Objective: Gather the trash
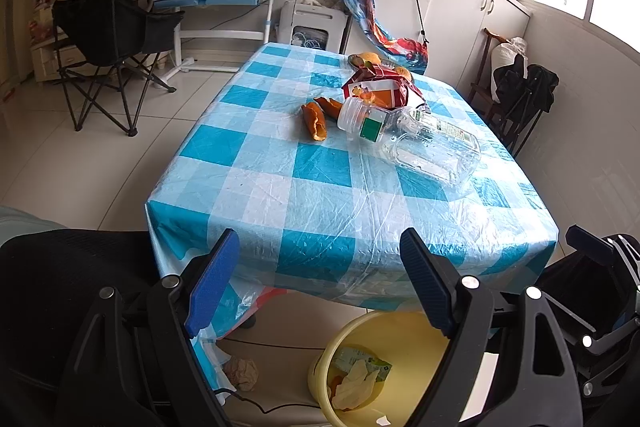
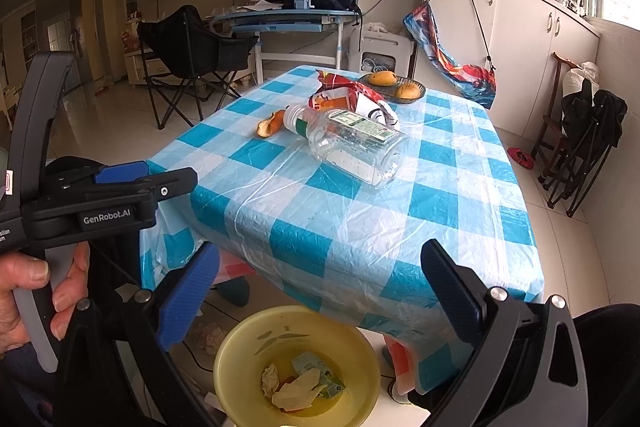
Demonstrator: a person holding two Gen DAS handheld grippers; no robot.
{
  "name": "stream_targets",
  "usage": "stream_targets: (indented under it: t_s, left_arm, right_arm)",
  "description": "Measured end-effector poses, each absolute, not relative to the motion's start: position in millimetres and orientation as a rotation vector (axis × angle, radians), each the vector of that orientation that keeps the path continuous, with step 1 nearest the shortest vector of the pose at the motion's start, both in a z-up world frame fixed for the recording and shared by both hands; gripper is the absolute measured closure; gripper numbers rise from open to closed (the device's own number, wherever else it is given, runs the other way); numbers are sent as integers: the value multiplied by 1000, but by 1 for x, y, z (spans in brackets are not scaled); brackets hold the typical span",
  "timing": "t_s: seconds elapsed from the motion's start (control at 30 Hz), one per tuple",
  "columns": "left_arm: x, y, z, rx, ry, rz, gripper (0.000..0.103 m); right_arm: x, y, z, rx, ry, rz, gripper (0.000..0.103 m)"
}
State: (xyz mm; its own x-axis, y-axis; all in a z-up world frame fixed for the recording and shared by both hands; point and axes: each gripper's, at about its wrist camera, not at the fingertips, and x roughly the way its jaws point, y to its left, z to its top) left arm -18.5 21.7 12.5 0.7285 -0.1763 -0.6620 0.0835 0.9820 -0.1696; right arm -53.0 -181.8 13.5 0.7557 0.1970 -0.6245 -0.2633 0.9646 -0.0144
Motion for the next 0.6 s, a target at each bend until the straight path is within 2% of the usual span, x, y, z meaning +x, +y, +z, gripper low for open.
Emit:
stream_targets:
  t_s: [0.6]
  left_arm:
    - [-19, 22, 13, -132, 741, -144, 24]
  right_arm:
    - [-53, -181, 12, -119, 677, 251, 6]
